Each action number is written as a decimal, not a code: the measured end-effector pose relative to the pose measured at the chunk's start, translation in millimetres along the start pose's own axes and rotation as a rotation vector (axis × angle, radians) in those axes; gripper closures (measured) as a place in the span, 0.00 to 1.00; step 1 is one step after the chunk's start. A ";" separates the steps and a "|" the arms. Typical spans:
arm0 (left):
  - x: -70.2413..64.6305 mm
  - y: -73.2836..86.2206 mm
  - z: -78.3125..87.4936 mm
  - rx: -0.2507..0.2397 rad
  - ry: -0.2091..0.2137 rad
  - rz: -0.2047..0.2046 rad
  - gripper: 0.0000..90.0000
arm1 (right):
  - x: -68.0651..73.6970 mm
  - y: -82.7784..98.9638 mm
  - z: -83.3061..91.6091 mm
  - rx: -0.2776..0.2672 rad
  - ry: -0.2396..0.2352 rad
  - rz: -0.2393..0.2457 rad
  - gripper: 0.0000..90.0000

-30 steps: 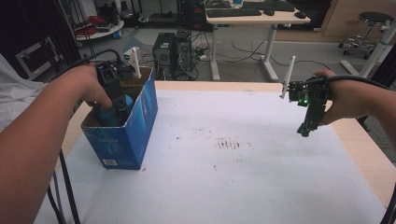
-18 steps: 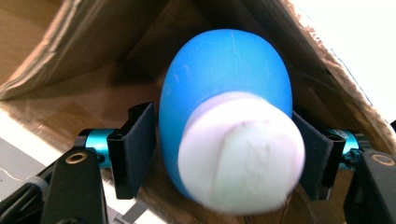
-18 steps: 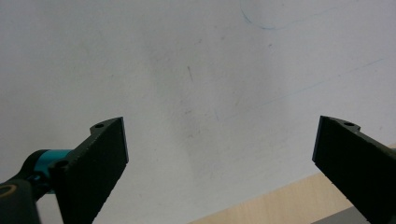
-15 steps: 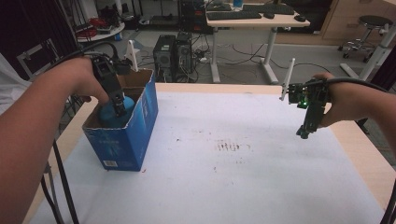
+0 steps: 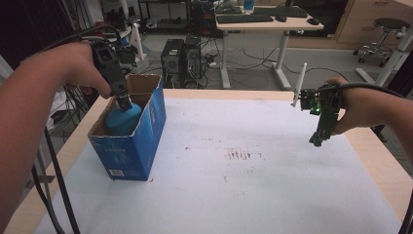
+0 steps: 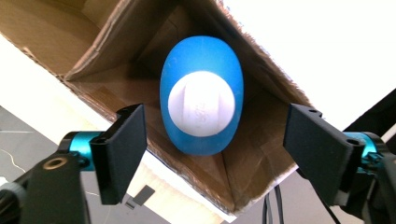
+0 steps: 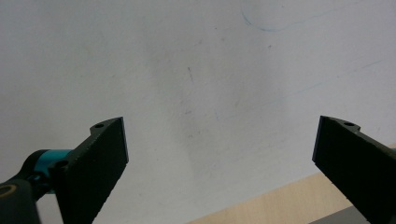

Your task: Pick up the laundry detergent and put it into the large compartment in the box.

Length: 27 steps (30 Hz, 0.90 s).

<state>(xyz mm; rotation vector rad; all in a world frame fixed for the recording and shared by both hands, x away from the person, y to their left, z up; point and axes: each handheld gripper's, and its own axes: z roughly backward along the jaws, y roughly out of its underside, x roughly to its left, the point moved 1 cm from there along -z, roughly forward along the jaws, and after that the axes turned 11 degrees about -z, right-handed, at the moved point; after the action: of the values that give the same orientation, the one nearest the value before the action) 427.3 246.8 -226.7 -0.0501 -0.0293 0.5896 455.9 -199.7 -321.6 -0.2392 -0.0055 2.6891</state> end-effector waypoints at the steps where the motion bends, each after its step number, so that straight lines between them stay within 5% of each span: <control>1: -0.7 -0.6 2.8 0.005 0.001 -0.007 0.22 | 0.0 -0.2 0.5 -0.002 -0.001 0.000 0.03; 11: -12.5 -11.4 18.8 -0.006 -0.019 -0.058 0.15 | 0.2 0.1 2.8 -0.004 0.000 0.006 0.03; 20: -24.2 -27.1 21.3 -0.023 0.003 -0.097 0.09 | -0.4 1.9 7.0 -0.008 0.001 0.005 0.03; 27: -33.2 -41.1 22.1 -0.017 0.009 -0.176 0.07 | 0.0 3.3 8.1 -0.007 0.003 -0.004 0.03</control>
<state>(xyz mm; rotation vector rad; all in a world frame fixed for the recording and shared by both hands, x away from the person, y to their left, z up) 421.6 195.1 -202.8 -0.0659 -0.0295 0.4129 453.1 -202.4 -313.8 -0.2457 -0.0150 2.6854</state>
